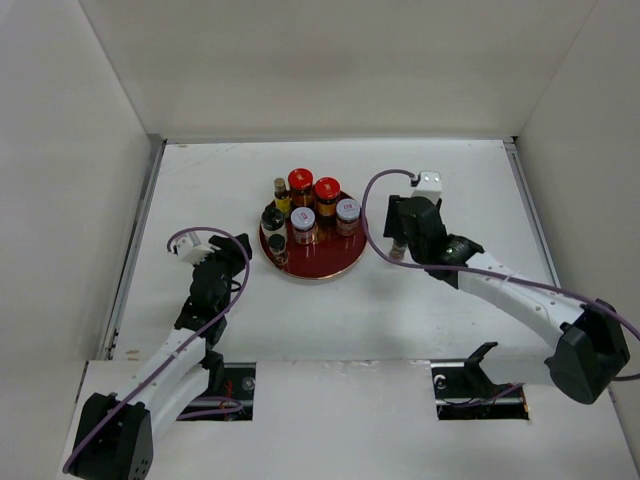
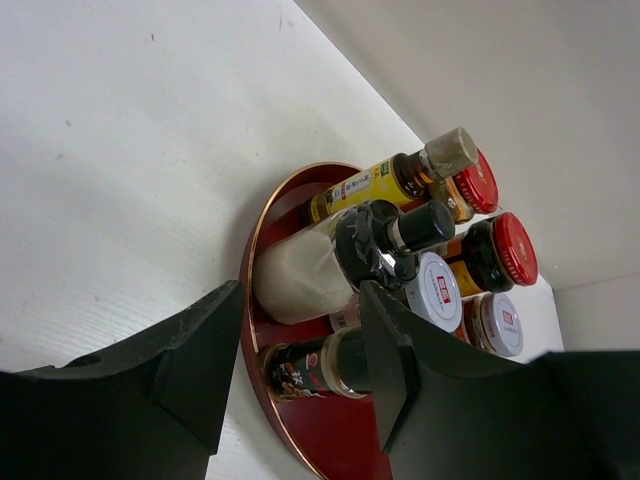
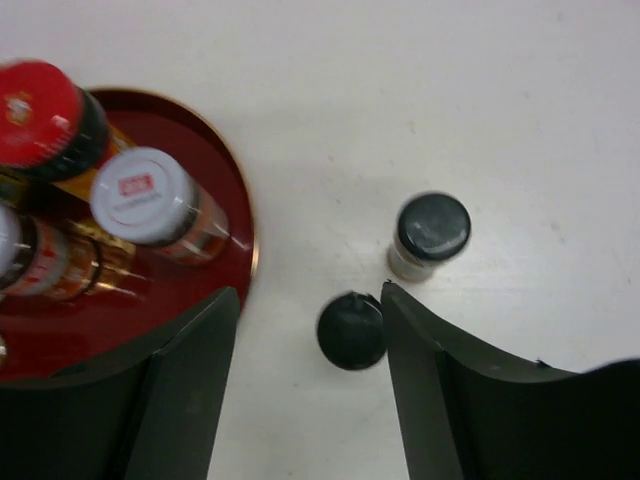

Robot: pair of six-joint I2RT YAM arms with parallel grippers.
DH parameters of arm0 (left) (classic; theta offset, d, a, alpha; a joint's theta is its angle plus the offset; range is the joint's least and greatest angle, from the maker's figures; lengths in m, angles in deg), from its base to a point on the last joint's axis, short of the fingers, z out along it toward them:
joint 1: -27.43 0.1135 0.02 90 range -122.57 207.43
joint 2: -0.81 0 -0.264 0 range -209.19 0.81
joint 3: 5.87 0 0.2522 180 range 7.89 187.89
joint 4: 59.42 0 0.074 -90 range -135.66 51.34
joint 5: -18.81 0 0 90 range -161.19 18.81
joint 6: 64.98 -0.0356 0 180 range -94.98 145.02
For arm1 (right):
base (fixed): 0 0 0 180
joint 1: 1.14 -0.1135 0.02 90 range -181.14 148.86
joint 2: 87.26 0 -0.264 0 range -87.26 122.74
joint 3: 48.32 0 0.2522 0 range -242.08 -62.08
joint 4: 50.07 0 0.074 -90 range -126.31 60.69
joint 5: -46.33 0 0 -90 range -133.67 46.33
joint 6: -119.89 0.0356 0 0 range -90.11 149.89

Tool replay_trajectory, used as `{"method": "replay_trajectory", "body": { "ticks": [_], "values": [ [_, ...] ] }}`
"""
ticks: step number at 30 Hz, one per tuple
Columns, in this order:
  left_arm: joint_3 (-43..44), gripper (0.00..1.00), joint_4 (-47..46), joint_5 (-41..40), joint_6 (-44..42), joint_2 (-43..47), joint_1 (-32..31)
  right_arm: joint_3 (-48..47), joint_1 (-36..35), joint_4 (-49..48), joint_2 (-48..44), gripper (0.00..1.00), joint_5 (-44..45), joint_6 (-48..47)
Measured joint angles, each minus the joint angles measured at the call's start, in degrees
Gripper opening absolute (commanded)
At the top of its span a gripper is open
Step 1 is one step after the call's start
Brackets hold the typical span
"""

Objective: Organize the condiment bottles

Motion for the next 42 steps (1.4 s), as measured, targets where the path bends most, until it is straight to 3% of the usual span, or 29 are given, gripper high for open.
{"method": "replay_trajectory", "body": {
  "ticks": [3,6,18,24,31,37,42],
  "values": [
    [0.0,0.48,0.0,0.0,0.0,0.0,0.0,1.9,1.2,3.9,0.6,0.81,0.0,2.1],
    [0.0,0.48,0.0,0.0,0.0,-0.1,0.0,2.6,1.5,6.7,1.6,0.83,-0.2,3.1],
    [0.0,0.48,0.0,0.0,0.0,-0.3,0.0,2.6,3.0,4.7,7.9,0.64,-4.4,4.2],
    [0.0,0.48,0.0,0.0,0.0,-0.3,0.0,2.6,4.0,3.0,10.3,0.46,-4.4,3.8],
    [0.0,0.48,0.0,0.0,0.1,-0.4,0.0,2.6,2.4,2.4,9.6,0.43,-1.7,2.7],
    [0.0,0.48,-0.1,0.0,0.2,-1.0,0.0,-0.2,-5.8,3.5,6.2,0.43,-1.5,1.9],
    [0.0,0.48,-0.1,0.0,0.2,-0.9,0.0,-8.1,-12.0,1.4,10.2,0.44,-3.1,1.5]
  ]
}}
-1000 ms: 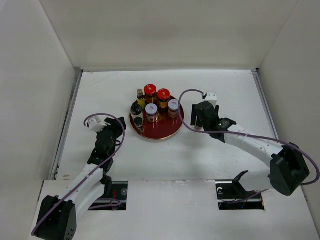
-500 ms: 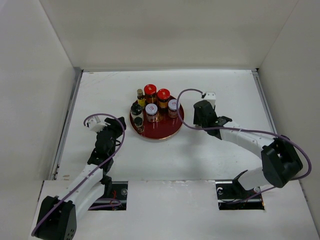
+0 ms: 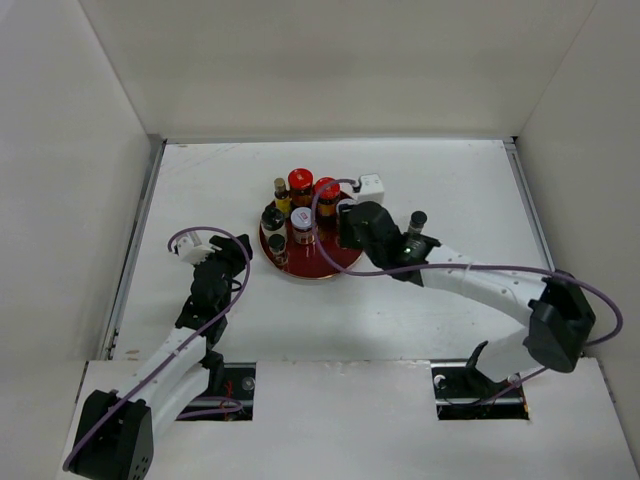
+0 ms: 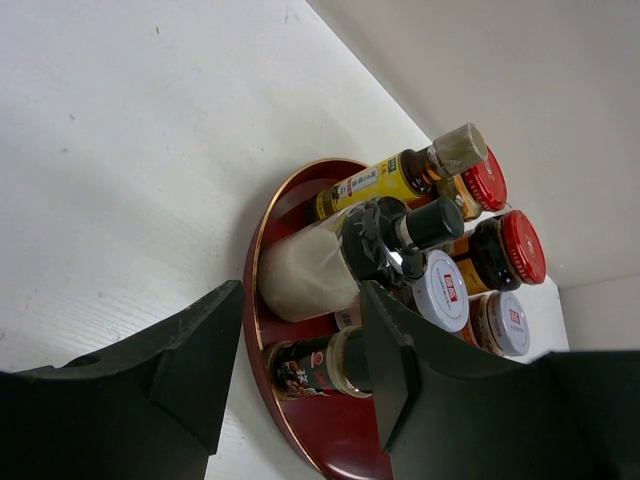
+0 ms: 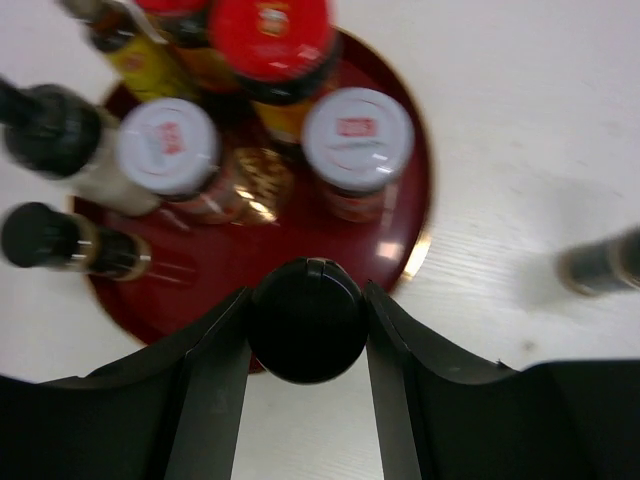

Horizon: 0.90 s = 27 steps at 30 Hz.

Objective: Organize the condiment bottles

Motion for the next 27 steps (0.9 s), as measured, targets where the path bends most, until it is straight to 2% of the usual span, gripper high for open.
{"method": "replay_trajectory", "body": {
  "ticks": [6,13,19,24,27],
  "values": [
    [0.0,0.48,0.1,0.0,0.0,0.3,0.0,-8.6,-5.1,-5.3,12.7,0.45,-3.0,-1.6],
    [0.0,0.48,0.0,0.0,0.0,0.8,0.0,-11.8,-7.1,-6.7,21.5,0.46,-4.3,-3.3],
    [0.0,0.48,0.0,0.0,0.0,0.9,0.0,-11.9,-7.3,-6.9,23.1,0.70,-4.2,-3.8],
    [0.0,0.48,0.0,0.0,0.0,0.7,0.0,-11.9,-7.3,-7.6,23.1,0.79,-4.2,-4.3],
    [0.0,0.48,0.0,0.0,0.0,0.8,0.0,-11.6,-7.5,-7.5,22.3,0.81,-4.1,-4.6]
  ]
}}
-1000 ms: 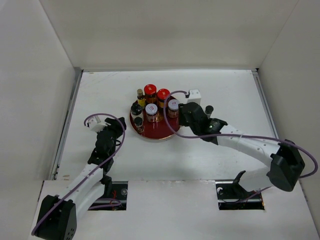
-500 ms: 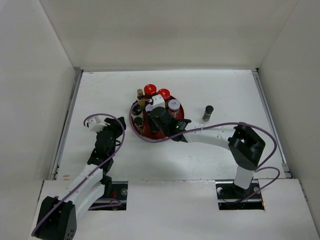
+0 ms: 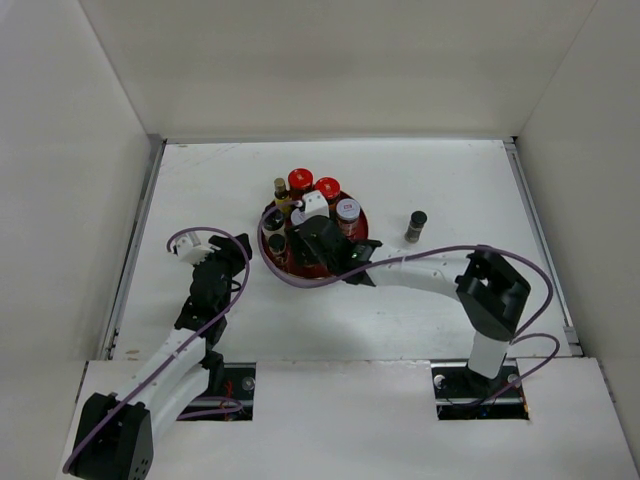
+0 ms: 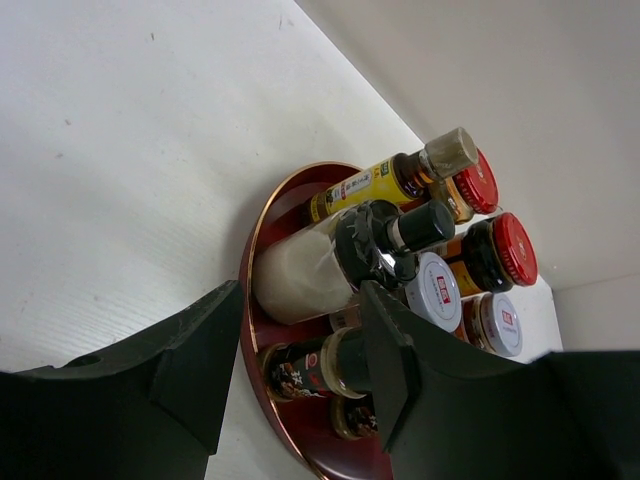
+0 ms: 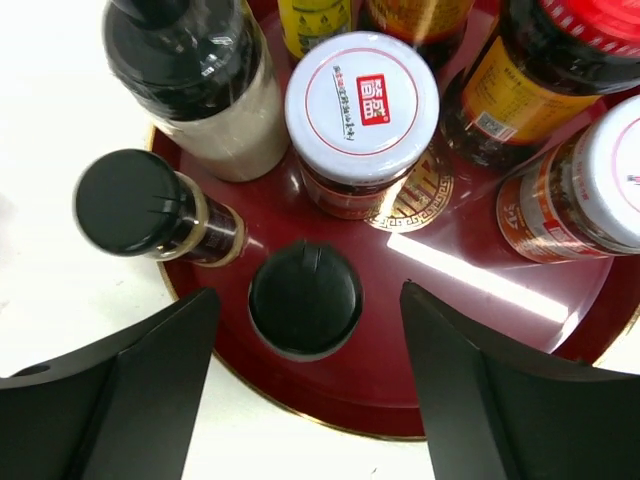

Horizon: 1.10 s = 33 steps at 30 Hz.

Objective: Organize the condiment bottles

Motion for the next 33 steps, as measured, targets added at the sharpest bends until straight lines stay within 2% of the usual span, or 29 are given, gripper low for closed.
{"method": "replay_trajectory", "body": {
  "ticks": [4,6,8,10,12,14,16,20,29,33],
  "values": [
    [0.0,0.48,0.0,0.0,0.0,0.2,0.0,4.0,0.4,0.1,-6.7,0.79,0.3,-0.3],
    [0.0,0.48,0.0,0.0,0.0,0.2,0.0,6.5,1.9,-0.1,-11.6,0.72,0.4,-0.4],
    [0.0,0.48,0.0,0.0,0.0,0.3,0.0,9.0,5.6,-0.7,-16.8,0.58,1.2,0.2],
    [0.0,0.48,0.0,0.0,0.0,0.2,0.0,11.1,10.8,-1.7,-20.4,0.53,3.0,1.1],
    [0.0,0.48,0.0,0.0,0.0,0.2,0.0,13.1,16.2,-2.7,-22.1,0.55,5.9,2.2],
    [0.0,0.48,0.0,0.0,0.0,0.2,0.0,14.8,20.3,-2.8,-22.1,0.69,9.4,3.1],
    [0.0,0.48,0.0,0.0,0.0,0.2,0.0,16.3,22.9,-2.4,-21.3,0.78,12.6,3.3],
    [0.0,0.48,0.0,0.0,0.0,-0.3,0.0,17.0,26.6,-1.7,-18.0,0.82,15.9,3.1],
    [0.0,0.49,0.0,0.0,0.0,-0.3,0.0,16.9,30.6,-1.4,-13.2,0.73,14.7,4.7],
    [0.0,0.49,0.0,0.0,0.1,-0.4,0.0,16.9,30.7,-1.2,-12.2,0.57,13.2,5.7]
  ]
}}
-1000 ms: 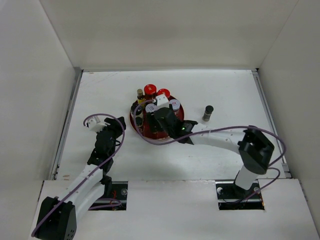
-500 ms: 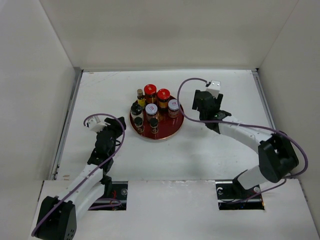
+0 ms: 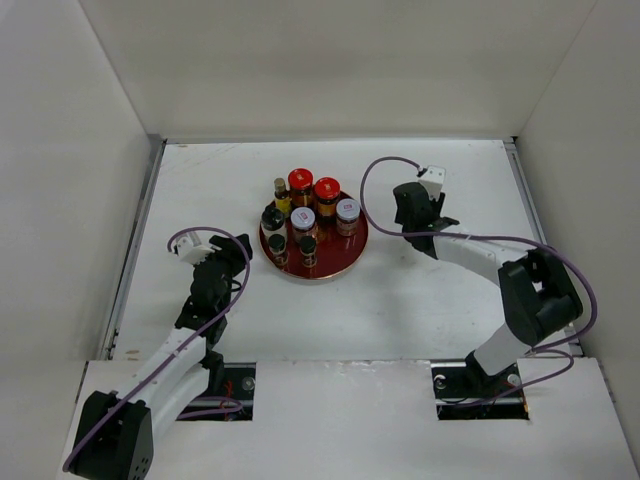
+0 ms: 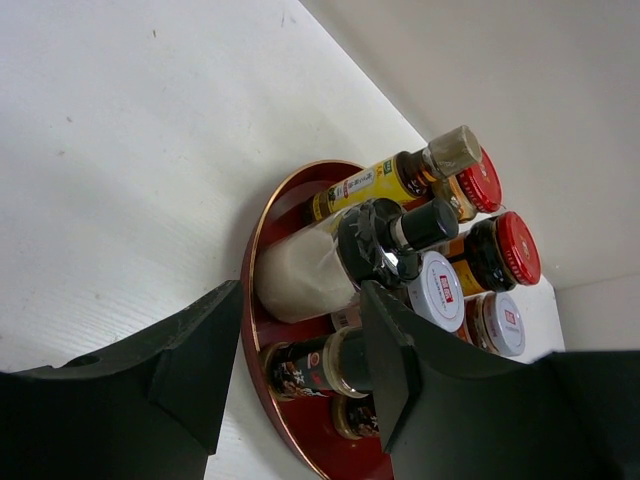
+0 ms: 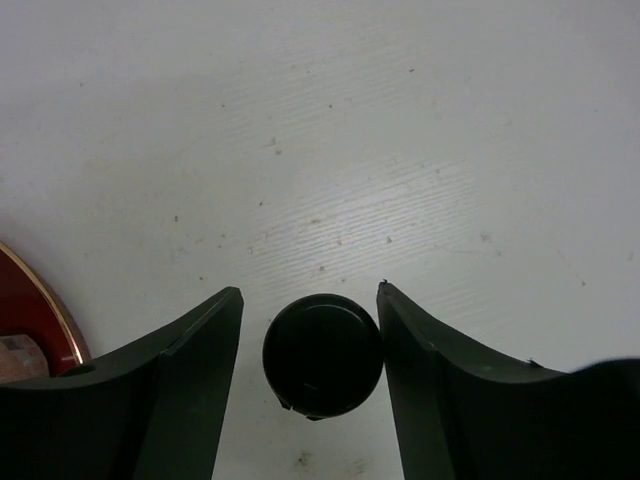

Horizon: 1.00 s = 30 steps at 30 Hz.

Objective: Organize the condiment bottles

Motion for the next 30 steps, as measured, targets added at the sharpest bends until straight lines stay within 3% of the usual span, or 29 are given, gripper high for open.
{"method": "replay_trajectory", "body": {
  "ticks": [3,7,12,18,23,30],
  "values": [
    [0.0,0.49,0.1,0.0,0.1,-0.2,0.0,0.0,0.1,0.0,0.1,0.45,-0.8,0.7],
    [0.0,0.49,0.0,0.0,0.1,-0.1,0.0,0.0,0.0,0.0,-0.1,0.38,-1.0,0.9],
    [0.0,0.49,0.0,0.0,0.1,-0.1,0.0,0.7,-2.4,1.2,-4.3,0.36,-1.0,0.4],
    [0.0,0.51,0.0,0.0,0.2,-0.2,0.0,-0.1,-12.3,1.6,-9.9,0.36,-3.6,0.4],
    [0.0,0.52,0.0,-0.1,0.2,-0.1,0.5,-4.6,-18.9,1.4,-6.3,0.37,-6.4,0.1],
    [0.0,0.56,0.0,-0.1,0.2,0.7,0.8,-9.9,-21.8,-1.3,3.0,0.37,-8.7,-1.2]
  ]
}}
